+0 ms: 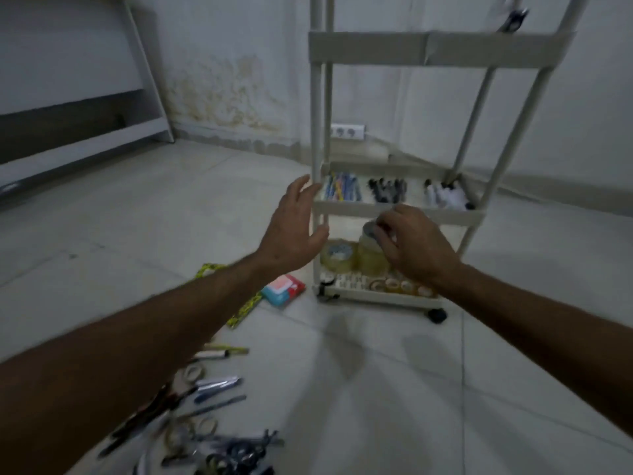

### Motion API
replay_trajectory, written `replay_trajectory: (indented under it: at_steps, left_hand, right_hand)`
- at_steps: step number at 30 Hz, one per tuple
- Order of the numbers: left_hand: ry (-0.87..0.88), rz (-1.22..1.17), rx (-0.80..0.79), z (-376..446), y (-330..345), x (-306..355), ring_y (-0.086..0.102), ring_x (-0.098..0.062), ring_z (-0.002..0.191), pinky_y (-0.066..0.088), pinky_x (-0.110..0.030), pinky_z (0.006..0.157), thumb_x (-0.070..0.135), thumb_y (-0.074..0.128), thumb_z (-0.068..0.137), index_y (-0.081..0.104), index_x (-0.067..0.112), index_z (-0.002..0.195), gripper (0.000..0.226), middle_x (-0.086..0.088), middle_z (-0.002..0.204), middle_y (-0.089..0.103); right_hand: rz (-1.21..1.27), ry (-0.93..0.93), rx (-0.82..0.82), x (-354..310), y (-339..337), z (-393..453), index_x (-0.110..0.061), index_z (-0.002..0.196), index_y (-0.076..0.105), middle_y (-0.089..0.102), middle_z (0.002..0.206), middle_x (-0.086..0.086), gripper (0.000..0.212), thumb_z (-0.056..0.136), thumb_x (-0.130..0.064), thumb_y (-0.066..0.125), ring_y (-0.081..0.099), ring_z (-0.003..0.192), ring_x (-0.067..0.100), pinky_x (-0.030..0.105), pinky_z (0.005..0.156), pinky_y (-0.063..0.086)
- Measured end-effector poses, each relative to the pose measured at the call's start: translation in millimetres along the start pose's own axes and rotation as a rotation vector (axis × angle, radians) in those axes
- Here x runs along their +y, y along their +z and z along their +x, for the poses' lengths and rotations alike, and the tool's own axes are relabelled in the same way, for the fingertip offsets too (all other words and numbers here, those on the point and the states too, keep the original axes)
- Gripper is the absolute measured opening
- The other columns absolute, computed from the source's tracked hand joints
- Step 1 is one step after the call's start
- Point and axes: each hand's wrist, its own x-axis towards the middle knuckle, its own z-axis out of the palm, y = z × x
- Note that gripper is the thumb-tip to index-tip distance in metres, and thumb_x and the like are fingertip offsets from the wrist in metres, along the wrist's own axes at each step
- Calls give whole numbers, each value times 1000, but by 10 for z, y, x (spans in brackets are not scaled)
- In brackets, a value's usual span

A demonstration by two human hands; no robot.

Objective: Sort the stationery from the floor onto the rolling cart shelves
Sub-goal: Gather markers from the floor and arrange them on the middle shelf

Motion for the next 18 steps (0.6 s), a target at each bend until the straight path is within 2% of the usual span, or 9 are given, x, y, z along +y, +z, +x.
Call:
replay_trajectory:
  at_steps: [2,5,8,11,15,18]
  left_hand:
    - [14,29,-99,-261,-14,-162,49,-28,124,42,-41,107,32,60,85,51,9,137,57,-12,136,48]
    - [-30,33,-317,-736,-49,-404,56,-15,99,44,-27,88,23,68,88,63,12,120,34,-4,110,62]
    - [-122,128,-609,-1225,-104,-622,58,-5,78,48,-27,74,22,70,87,70,20,103,16,17,83,60]
    - [-173,183,-906,-1660,-162,-797,58,-1,70,45,-22,69,25,73,87,74,20,98,13,14,83,66]
    - [-260,164,-1127,-2221,-288,-943,60,-1,69,50,-21,69,21,75,84,77,19,89,6,7,85,73]
    - [-295,170,-1210,-2584,-356,-1007,62,-4,72,50,-23,70,22,72,86,77,20,85,5,5,86,75]
  right_hand:
    - [103,-62,-111,-312,160,-264,-13,88,63,60,85,4,15,96,-24,58,53,75,18,33,64,44]
    - [219,-122,-379,-720,485,-636,-19,92,66,66,85,-3,14,94,-31,59,54,73,12,31,65,45]
    - [281,-186,-640,-1042,834,-863,-23,99,70,68,87,-8,17,94,-37,61,53,70,5,29,69,47]
    - [385,-291,-869,-1300,1083,-1012,-21,96,74,72,90,-7,14,91,-31,66,59,72,4,24,70,45]
    - [391,-417,-1087,-1573,1402,-1302,-15,101,75,73,98,1,17,89,-25,69,66,86,18,28,75,48]
    - [311,-434,-1039,-1694,1659,-1479,-16,106,70,65,107,6,20,94,-29,61,60,97,24,29,75,43]
